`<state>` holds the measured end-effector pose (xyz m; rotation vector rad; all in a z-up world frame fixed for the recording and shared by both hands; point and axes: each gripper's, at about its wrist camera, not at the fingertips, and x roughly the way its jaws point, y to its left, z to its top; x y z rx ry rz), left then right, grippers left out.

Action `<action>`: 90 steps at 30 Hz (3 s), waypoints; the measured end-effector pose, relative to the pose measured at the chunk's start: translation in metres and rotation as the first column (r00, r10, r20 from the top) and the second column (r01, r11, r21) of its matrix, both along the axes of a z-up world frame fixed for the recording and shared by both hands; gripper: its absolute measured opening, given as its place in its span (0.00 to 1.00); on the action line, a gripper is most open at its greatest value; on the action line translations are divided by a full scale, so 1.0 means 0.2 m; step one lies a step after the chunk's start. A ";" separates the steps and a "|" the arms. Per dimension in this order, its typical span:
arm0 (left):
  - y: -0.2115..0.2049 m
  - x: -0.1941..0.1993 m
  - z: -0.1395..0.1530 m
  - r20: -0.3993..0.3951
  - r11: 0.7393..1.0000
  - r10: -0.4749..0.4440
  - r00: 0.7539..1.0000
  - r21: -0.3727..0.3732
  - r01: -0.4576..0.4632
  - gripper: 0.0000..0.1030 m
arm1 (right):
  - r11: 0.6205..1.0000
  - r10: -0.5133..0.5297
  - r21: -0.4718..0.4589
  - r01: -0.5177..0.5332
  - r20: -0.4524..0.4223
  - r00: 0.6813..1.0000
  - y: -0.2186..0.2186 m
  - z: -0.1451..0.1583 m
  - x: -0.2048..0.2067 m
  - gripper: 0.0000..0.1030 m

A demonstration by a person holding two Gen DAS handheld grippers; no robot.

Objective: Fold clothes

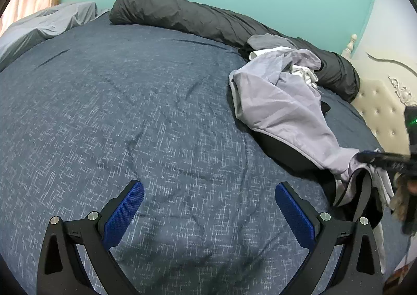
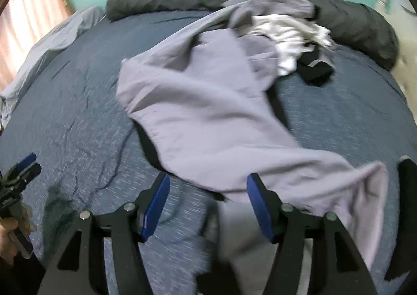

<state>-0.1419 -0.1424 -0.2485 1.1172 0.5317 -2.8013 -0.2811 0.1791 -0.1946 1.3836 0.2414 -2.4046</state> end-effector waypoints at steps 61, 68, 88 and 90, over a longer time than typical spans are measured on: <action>0.90 0.18 0.83 -0.161 0.906 -0.422 0.892 -0.127 0.405 1.00 | 0.975 0.188 -0.010 -0.222 -0.499 0.846 0.23 1.41 1.15 0.08; 1.04 0.06 0.70 -0.113 0.876 -0.475 0.873 -0.151 0.457 0.99 | 0.978 0.165 -0.035 -0.208 -0.484 0.859 0.33 1.34 1.12 0.08; 1.21 -0.24 0.40 -0.026 0.847 -0.522 0.852 -0.127 0.516 0.51 | 0.974 0.113 -0.125 -0.186 -0.443 0.889 0.54 1.17 0.90 0.08; 1.22 -0.25 0.40 -0.033 0.845 -0.527 0.849 -0.123 0.520 0.50 | 0.973 0.113 -0.131 -0.188 -0.441 0.891 0.54 1.16 0.89 0.08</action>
